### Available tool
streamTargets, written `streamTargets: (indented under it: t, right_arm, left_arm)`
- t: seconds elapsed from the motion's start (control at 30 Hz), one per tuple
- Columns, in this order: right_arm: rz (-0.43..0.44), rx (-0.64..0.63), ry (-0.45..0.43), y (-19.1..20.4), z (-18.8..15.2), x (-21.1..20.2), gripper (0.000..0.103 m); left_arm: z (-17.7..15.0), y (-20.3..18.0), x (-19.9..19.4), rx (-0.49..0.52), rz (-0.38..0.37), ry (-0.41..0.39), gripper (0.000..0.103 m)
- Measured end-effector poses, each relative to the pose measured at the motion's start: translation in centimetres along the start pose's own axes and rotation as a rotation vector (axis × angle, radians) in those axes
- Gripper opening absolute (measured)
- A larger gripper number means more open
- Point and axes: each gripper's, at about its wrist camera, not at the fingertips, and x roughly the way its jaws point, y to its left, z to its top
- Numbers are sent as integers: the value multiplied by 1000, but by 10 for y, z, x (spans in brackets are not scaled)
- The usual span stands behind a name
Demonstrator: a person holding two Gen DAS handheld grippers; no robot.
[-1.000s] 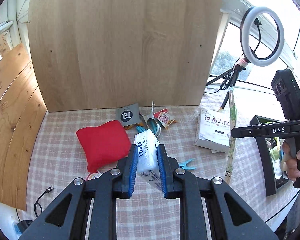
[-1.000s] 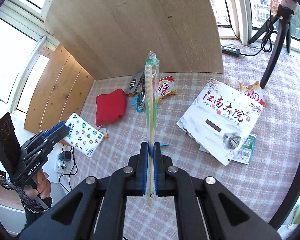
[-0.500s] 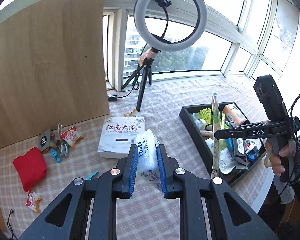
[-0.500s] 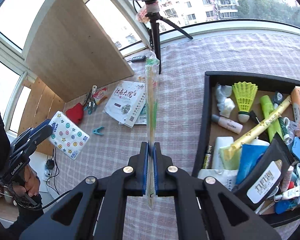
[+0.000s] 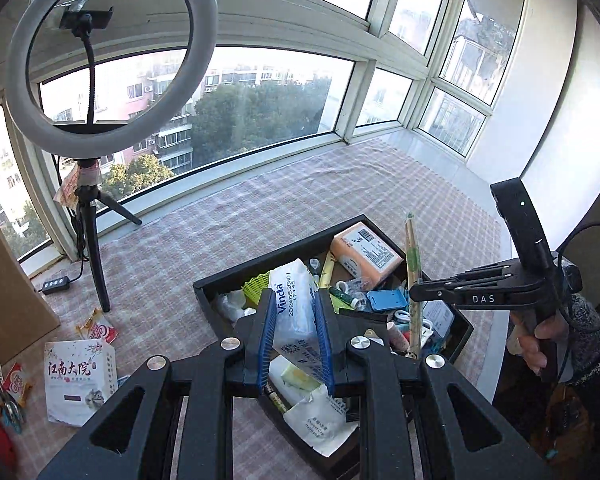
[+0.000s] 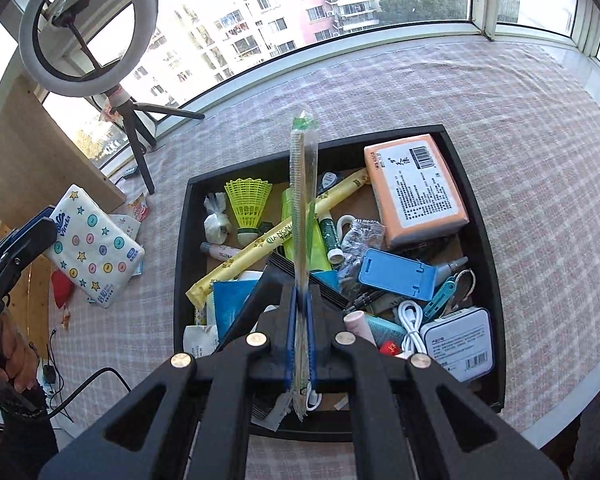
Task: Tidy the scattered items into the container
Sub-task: 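Carry tissue pack and straw to the tray and release both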
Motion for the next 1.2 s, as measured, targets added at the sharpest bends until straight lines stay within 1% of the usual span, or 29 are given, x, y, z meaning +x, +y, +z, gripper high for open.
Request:
streamTargets:
  t: [0.07,0.1,0.13,0.17,0.2,0.23,0.27,0.33,0.43,0.6,0.73,0.87,1.07,1.2]
  right_arm:
    - [-16,3,11,-10,3,4,6]
    - [-30,9,20,-15,5,7,11]
    - [-57,26,28,-19,7,9,27]
    - [-87,47,25,-23,8,10,37]
    - [-99,59,6,-26,9,9,53]
    - [-102,63,-18,-27,9,7,55]
    - [-107,61,-35,-27,10,6,55]
    - [-113,55,-51,-25,12,5,55]
    - [-89,59,-60,-19,14,7,55]
    - [-83,15,-74,6,10,11,55]
    - [-58,-24,-77,29,4,13,55]
    - [-35,-50,-65,50,-3,18,55]
    - [21,-95,-44,86,-11,26,55]
    - [51,-141,-39,115,-21,31,58]
  left_arm:
    - [10,-11,15,9,-19,-8,20]
    - [15,-15,23,18,-17,-16,24]
    - [20,-17,30,25,-7,-12,27]
    - [23,-16,38,18,11,7,45]
    - [26,-13,41,1,19,18,55]
    - [26,-9,42,-11,16,13,55]
    - [26,-7,41,-14,18,8,55]
    - [24,-3,38,5,49,9,55]
    - [18,4,32,23,89,11,55]
    - [5,16,20,11,140,33,55]
    - [-9,14,5,49,197,34,55]
    - [-22,17,-17,27,211,19,57]
    - [-43,32,-45,-14,272,5,60]
    - [-58,47,-65,-49,321,-12,61]
